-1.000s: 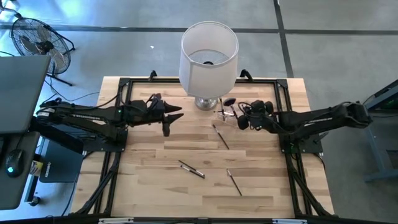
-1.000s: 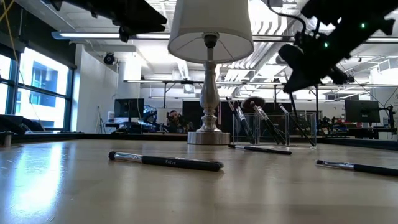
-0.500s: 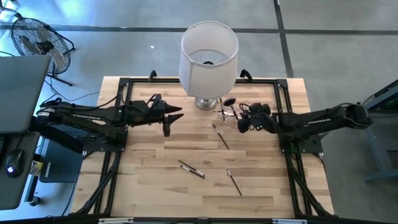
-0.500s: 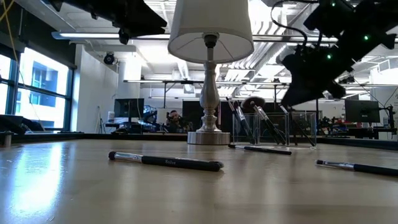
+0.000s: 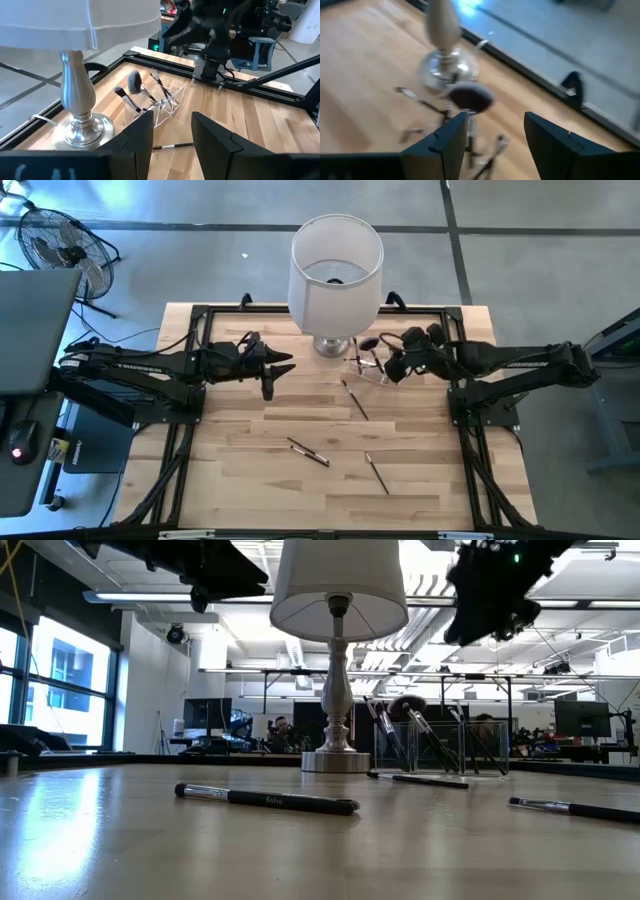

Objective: Put items in baskets/containers
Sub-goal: Put the eyeshadow brush into the transparent organizer

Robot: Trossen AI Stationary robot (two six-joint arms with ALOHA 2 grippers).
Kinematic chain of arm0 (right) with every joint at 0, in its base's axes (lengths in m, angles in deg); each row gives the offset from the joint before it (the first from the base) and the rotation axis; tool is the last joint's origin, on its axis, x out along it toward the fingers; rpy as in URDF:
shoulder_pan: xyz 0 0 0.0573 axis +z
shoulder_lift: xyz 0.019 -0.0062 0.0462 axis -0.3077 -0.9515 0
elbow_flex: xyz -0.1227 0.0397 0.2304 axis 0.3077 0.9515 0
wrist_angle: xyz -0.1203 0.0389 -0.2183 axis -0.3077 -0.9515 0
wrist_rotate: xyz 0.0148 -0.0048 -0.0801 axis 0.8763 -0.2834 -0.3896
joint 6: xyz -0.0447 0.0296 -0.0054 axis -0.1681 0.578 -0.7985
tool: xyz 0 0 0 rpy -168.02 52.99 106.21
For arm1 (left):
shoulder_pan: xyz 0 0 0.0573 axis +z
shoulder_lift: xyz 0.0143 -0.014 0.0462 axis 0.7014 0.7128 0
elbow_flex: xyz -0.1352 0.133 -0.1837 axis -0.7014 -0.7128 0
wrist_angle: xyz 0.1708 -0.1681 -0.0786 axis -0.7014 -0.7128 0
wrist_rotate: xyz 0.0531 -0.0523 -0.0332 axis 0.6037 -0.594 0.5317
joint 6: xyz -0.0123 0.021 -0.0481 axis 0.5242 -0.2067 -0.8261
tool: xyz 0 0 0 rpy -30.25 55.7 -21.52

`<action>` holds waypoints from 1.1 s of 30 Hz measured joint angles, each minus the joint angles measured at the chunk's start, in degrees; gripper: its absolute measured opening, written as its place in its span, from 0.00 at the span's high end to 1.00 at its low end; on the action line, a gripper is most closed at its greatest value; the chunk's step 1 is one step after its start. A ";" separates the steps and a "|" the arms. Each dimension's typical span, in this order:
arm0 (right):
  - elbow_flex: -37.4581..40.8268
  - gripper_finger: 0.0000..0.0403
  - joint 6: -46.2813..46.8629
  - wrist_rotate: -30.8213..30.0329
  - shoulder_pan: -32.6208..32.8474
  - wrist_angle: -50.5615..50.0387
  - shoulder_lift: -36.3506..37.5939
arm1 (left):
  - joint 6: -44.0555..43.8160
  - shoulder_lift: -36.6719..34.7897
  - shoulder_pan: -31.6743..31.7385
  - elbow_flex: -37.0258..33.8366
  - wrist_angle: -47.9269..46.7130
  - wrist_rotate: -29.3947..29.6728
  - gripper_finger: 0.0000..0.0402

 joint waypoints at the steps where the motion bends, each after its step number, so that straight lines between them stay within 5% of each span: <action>1: -1.33 0.53 0.90 1.79 0.00 -0.87 0.02 | 0.00 0.00 0.00 0.00 -0.25 -0.04 0.67; 7: -3.88 0.62 4.99 13.67 0.70 -1.14 0.04 | 0.00 0.00 0.00 0.00 -1.46 -0.06 0.67; 14: -1.20 0.83 11.36 19.81 5.18 -1.00 0.00 | 0.25 0.02 0.00 0.00 -1.93 0.22 0.67; 19: -0.78 0.98 12.92 19.38 10.73 -0.50 0.00 | 1.96 0.87 -1.14 0.00 -4.18 -0.37 0.78; 23: -0.77 0.96 14.06 17.04 14.27 -0.46 0.00 | 2.03 3.02 -4.38 0.01 -4.03 -1.15 0.97; 33: -0.77 0.99 14.82 15.41 19.88 -0.66 -4.64 | -1.88 13.34 -14.00 1.68 -7.05 2.27 1.00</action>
